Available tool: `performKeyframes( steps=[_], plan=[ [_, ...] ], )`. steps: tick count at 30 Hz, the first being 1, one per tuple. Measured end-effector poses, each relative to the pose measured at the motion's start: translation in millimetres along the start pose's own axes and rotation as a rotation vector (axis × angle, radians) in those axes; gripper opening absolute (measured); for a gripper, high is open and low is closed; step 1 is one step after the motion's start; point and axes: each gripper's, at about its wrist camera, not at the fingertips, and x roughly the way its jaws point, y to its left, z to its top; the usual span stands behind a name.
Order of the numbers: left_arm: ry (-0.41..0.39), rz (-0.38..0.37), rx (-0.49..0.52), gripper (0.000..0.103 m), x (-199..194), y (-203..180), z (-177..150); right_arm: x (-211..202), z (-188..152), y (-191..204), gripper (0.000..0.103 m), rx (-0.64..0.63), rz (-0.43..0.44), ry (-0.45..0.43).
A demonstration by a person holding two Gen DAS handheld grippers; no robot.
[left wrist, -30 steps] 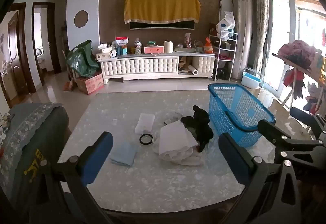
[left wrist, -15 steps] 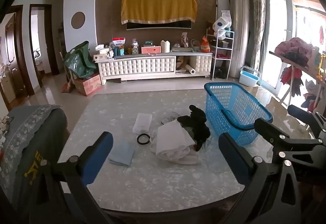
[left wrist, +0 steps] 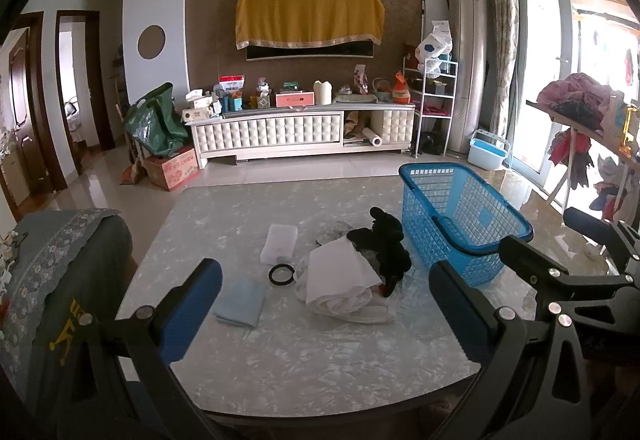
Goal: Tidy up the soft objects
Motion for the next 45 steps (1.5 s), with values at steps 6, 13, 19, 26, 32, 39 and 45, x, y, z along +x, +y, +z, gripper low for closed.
performKeyframes(
  steps=[6,13,19,26,32,39,45],
  plan=[
    [0.001,0.006,0.001,0.103,-0.6,-1.1,-0.2,-0.9,0.6,0.4,0.103,0.000,0.002,-0.001],
    [0.001,0.003,0.002,0.103,1.0,-2.1,0.8,-3.6,0.3,1.8,0.103,0.001,0.001,0.004],
    [0.007,0.007,0.002,0.103,1.9,-2.2,-1.5,-4.0,-1.7,0.9,0.103,0.008,0.001,0.018],
    [0.009,0.005,0.001,0.103,2.2,-2.7,-0.9,-4.8,0.5,0.8,0.103,0.014,-0.005,0.026],
    [0.007,0.002,0.001,0.103,2.7,-3.1,-1.2,-4.7,0.3,1.0,0.103,0.013,-0.005,0.028],
    [0.010,0.001,-0.001,0.103,3.1,-3.3,-1.0,-5.5,0.8,1.4,0.103,0.016,-0.007,0.030],
    [0.013,-0.009,-0.004,0.103,4.1,-2.5,-1.3,-5.4,0.6,-0.1,0.103,0.016,-0.012,0.034]
  ],
)
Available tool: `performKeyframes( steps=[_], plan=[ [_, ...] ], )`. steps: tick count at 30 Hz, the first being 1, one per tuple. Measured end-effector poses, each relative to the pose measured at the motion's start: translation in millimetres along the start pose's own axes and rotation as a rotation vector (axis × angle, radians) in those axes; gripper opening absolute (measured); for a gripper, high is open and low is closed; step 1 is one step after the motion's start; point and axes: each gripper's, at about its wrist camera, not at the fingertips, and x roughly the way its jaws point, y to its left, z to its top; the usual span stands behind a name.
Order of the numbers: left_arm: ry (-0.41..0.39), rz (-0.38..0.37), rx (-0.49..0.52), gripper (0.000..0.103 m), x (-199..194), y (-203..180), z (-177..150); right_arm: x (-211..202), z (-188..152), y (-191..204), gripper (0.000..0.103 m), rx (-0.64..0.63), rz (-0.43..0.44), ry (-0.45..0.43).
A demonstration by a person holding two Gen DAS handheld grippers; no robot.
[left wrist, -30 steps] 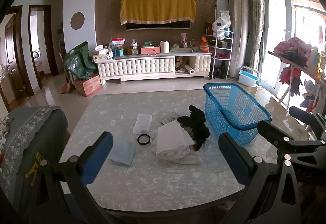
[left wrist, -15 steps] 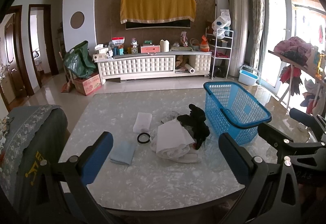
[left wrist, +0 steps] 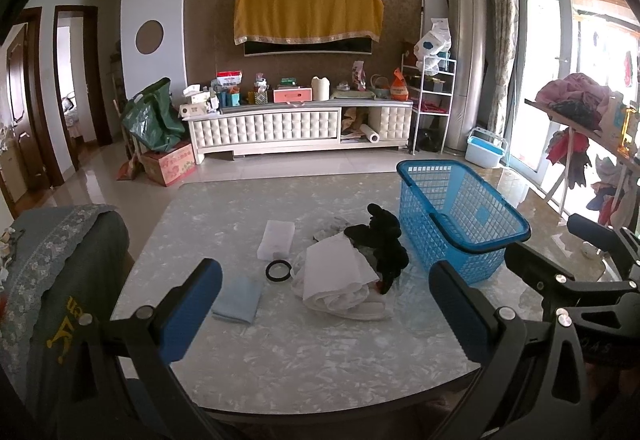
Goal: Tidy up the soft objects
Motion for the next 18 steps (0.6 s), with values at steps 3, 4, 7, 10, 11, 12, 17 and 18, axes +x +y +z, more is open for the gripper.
performKeyframes(
  steps=[3,4,7,10,11,12,17,18],
  plan=[
    [0.005,-0.003,-0.001,0.103,2.9,0.2,2.1,3.4,1.5,-1.2,0.103,0.002,0.002,0.007],
    [0.007,-0.003,-0.001,0.103,3.8,0.6,2.6,4.4,2.4,-1.3,0.103,0.002,0.002,0.011],
    [0.033,-0.016,-0.006,0.103,10.9,3.0,8.8,8.2,8.1,0.2,0.103,-0.012,-0.016,0.017],
    [0.041,-0.031,-0.019,0.103,16.3,10.2,14.7,10.9,15.3,0.7,0.103,-0.022,-0.021,0.008],
    [0.043,-0.028,-0.020,0.103,18.9,12.5,18.2,12.6,17.2,-0.6,0.103,-0.023,-0.019,0.007],
    [0.046,-0.021,-0.018,0.103,21.9,14.4,21.0,14.8,19.5,-0.5,0.103,-0.024,-0.012,0.006],
    [0.074,-0.020,-0.004,0.103,40.0,26.8,33.5,29.8,31.5,0.7,0.103,-0.020,0.062,0.014],
    [0.081,-0.017,-0.007,0.103,43.2,31.0,35.0,35.4,35.0,1.5,0.103,-0.027,0.065,0.016]
  ],
)
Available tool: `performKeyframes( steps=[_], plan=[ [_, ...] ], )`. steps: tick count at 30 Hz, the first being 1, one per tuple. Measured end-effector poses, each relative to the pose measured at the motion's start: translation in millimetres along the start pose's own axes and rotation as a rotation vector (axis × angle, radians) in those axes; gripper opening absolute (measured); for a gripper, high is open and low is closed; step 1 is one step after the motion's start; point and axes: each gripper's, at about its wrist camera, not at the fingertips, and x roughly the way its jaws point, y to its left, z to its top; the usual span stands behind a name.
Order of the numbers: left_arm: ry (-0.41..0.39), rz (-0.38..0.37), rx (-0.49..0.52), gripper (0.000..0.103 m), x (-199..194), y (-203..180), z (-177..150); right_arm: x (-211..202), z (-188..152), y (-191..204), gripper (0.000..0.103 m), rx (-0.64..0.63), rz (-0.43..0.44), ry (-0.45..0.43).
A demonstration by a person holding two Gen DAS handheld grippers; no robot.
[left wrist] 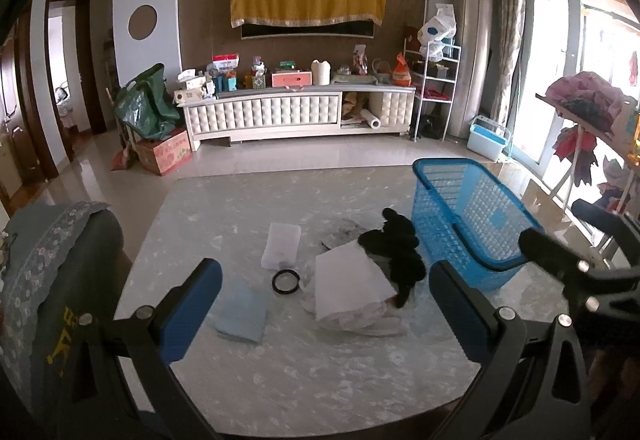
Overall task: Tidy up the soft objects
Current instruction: 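Reach the right gripper to the white quilted pad and grasp it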
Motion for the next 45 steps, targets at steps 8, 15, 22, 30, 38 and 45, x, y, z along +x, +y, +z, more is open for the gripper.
performKeyframes(
  steps=[8,15,22,30,38,45],
  plan=[
    [0.075,-0.012,-0.020,0.103,31.4,38.9,10.3,55.0,11.0,7.8,0.103,-0.026,0.013,0.132],
    [0.188,0.007,-0.061,0.103,79.4,77.5,-0.8,103.5,8.8,34.0,0.103,-0.084,0.074,0.265],
    [0.277,0.021,-0.085,0.103,115.8,103.5,-18.5,145.1,-7.5,58.4,0.103,-0.111,0.130,0.415],
    [0.369,0.052,-0.117,0.103,142.5,133.0,-42.4,160.3,-7.5,86.1,0.096,-0.186,0.151,0.491],
    [0.402,0.022,-0.162,0.103,152.7,148.5,-52.2,187.5,-24.7,98.4,0.096,-0.194,0.157,0.608],
    [0.490,0.074,-0.165,0.103,171.1,154.0,-68.9,207.8,-36.2,88.3,0.096,-0.161,0.116,0.698]
  ],
)
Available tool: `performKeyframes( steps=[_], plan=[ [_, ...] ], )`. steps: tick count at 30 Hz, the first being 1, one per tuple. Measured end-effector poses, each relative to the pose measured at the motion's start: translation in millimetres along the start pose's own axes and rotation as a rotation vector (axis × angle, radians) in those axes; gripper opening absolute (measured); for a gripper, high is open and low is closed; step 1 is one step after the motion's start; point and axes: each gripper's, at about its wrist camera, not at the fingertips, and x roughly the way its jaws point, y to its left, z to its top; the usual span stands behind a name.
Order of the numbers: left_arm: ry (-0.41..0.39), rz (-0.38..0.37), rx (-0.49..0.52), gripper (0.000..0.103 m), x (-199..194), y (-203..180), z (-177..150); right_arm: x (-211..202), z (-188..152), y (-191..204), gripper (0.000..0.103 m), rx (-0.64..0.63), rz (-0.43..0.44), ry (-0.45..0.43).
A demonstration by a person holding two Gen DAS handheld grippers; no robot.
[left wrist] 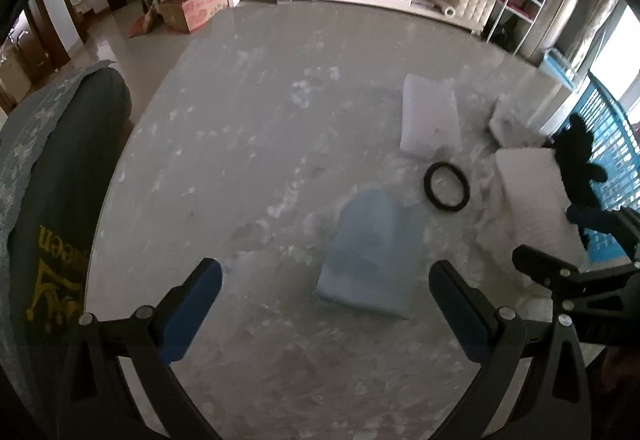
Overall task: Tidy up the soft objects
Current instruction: 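Reach the right gripper to the white quilted pad and grasp it, then lift the white quilted pad with the right gripper toward the blue basket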
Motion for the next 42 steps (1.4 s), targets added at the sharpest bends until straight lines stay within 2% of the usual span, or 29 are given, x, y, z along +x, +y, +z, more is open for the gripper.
performKeyframes(
  steps=[2,5,10,12,13,16,18,21,26,34,42],
  plan=[
    [-0.006,-0.015,0.011,0.103,-1.7,-1.4,-1.0,5.0,-1.3,-5.0,0.095,0.010,0.005,0.024],
    [-0.028,-0.055,0.025,0.103,-7.4,-3.4,-1.6,5.4,-3.0,-13.2,0.086,0.025,-0.002,0.024],
    [-0.031,-0.072,0.020,0.103,-7.7,-2.7,-0.4,-5.7,-4.1,-33.2,0.065,0.051,0.013,0.013],
    [-0.035,-0.080,0.013,0.103,-8.3,0.3,-0.7,-9.4,-6.3,-40.5,0.054,0.061,0.013,0.005],
    [-0.035,-0.084,0.011,0.103,-9.0,-1.6,-0.4,-9.5,-7.8,-42.8,0.052,0.064,0.020,0.003],
    [-0.044,-0.118,-0.004,0.103,-10.7,-0.8,0.2,-19.2,-9.8,-54.6,0.041,0.071,0.041,-0.008],
    [-0.054,-0.138,-0.008,0.103,-13.2,-0.7,0.5,-23.9,-12.7,-51.3,0.030,0.068,0.051,-0.016],
    [-0.063,-0.159,-0.001,0.103,-15.9,-4.0,1.5,-35.6,-17.3,-55.6,0.021,0.065,0.057,-0.032],
    [-0.068,-0.159,0.024,0.103,-20.0,-11.7,1.8,-46.8,-23.7,-64.9,0.016,0.076,0.093,-0.047],
    [-0.115,-0.189,0.035,0.103,-47.0,-25.6,2.7,-99.1,-46.7,-82.4,0.015,0.114,0.163,-0.106],
    [-0.141,-0.192,0.078,0.103,-75.8,-60.2,4.5,-155.8,-62.5,-101.8,0.015,0.134,0.206,-0.187]
  ],
)
